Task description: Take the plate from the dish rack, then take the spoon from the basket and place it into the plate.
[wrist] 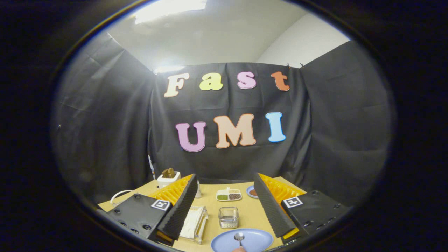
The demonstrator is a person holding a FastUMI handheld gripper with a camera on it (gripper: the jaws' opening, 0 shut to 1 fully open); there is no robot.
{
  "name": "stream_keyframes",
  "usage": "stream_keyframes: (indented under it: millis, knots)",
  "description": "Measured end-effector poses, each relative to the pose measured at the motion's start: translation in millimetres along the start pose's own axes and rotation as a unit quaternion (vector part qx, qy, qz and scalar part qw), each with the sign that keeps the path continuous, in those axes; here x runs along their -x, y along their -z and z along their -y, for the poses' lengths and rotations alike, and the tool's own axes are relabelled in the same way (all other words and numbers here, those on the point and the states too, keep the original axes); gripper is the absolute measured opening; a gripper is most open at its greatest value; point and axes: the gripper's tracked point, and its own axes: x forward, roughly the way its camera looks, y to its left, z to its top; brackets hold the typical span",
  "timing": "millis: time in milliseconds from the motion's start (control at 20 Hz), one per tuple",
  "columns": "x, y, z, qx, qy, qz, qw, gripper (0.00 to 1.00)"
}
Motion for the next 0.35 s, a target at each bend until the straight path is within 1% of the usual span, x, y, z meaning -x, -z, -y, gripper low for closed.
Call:
stream_keyframes:
  millis: [350]
  knots:
    - [3.0, -2.8, 2.7, 0.008, 0.002, 0.004, 1.000, 1.00]
